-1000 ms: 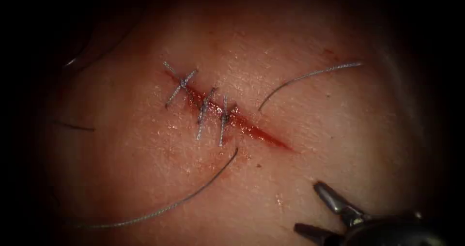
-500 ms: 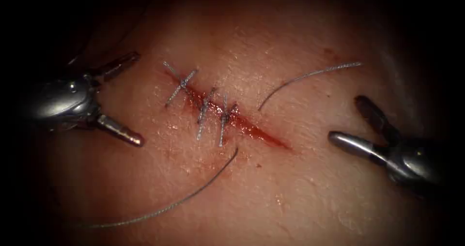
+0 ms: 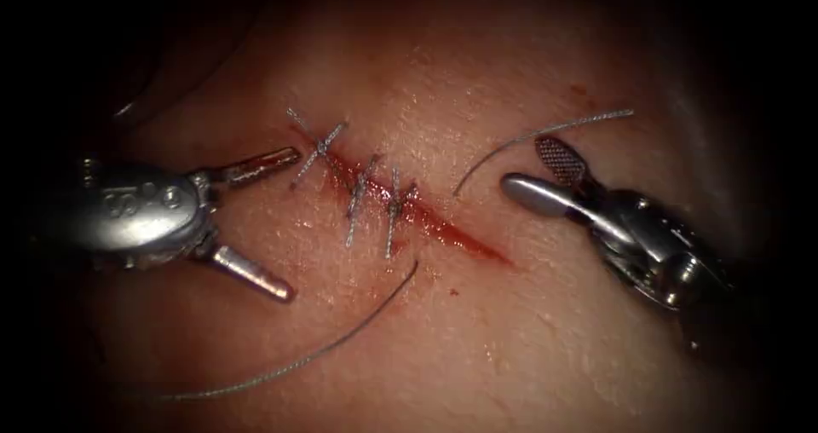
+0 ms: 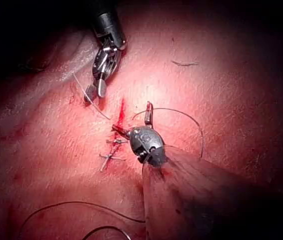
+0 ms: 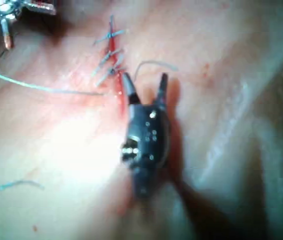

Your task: Wound Closure

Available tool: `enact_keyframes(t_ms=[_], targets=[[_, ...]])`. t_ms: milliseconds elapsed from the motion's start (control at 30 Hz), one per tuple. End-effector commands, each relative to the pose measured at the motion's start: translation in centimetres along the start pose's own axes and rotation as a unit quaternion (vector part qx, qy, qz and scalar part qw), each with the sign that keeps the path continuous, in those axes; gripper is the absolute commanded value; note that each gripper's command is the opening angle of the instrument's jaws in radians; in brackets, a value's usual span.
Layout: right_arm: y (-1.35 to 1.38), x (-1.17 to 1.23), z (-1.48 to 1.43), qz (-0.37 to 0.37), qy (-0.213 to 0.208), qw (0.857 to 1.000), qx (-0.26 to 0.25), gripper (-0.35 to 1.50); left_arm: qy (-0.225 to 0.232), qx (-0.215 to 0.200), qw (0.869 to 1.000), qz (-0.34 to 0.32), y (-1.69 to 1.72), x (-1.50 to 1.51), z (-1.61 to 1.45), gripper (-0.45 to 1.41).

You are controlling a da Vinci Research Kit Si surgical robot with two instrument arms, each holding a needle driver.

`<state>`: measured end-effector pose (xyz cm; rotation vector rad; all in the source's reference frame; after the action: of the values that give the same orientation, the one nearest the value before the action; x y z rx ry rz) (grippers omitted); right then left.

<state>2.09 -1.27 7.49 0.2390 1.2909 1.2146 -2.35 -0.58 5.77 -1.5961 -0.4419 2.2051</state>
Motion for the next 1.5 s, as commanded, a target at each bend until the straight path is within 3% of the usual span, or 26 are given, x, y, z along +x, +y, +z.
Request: enact_keyframes(t_ms=[33,233,267,300,333,367,400,500,567,800,1167,1500], targets=[[-0.05,-0.03,0.09,0.002,-0.001,1.000,0.003,1.21,-0.001,-0.001,1.000,-0.002,0.02,-0.07,0.09,0.66],[-0.02,-0.02,0.18,0.002,-0.001,1.000,0.003,1.16,-0.007,-0.006,1.000,-0.003,0.04,-0.15,0.16,0.62],[0.00,-0.02,0.19,-0.001,0.000,1.000,0.002,1.08,-0.008,-0.007,1.000,-0.002,0.05,-0.16,0.17,0.62],[0.02,0.00,0.20,-0.004,0.002,1.000,-0.003,0.76,-0.008,-0.008,1.000,-0.001,0.05,-0.17,0.18,0.61],[0.08,0.03,0.22,-0.016,-0.008,1.000,-0.003,0.25,-0.007,-0.010,1.000,-0.003,0.05,-0.17,0.18,0.59],[0.09,0.03,0.23,-0.016,-0.013,1.000,0.001,0.09,-0.009,-0.011,1.000,-0.003,0.05,-0.17,0.17,0.59],[0.09,0.03,0.23,-0.016,-0.013,1.000,0.001,0.09,-0.009,-0.011,1.000,-0.003,0.05,-0.17,0.17,0.59],[0.15,0.07,0.27,-0.023,-0.025,0.999,0.012,-0.27,-0.010,-0.013,1.000,-0.002,0.05,-0.17,0.17,0.57],[0.16,0.08,0.29,-0.032,-0.030,0.999,0.016,-0.35,-0.009,-0.014,1.000,-0.002,0.05,-0.17,0.17,0.56],[0.12,0.15,0.36,-0.061,-0.030,0.998,-0.001,-0.35,-0.009,-0.016,1.000,-0.004,0.05,-0.17,0.17,0.56],[0.07,0.51,0.51,-0.077,-0.034,0.996,0.000,-0.35,-0.013,-0.020,1.000,-0.008,0.07,-0.14,0.16,0.52],[0.05,0.65,0.53,-0.085,-0.016,0.996,0.014,-0.33,-0.042,-0.040,0.997,-0.045,0.19,-0.05,0.03,0.52]])
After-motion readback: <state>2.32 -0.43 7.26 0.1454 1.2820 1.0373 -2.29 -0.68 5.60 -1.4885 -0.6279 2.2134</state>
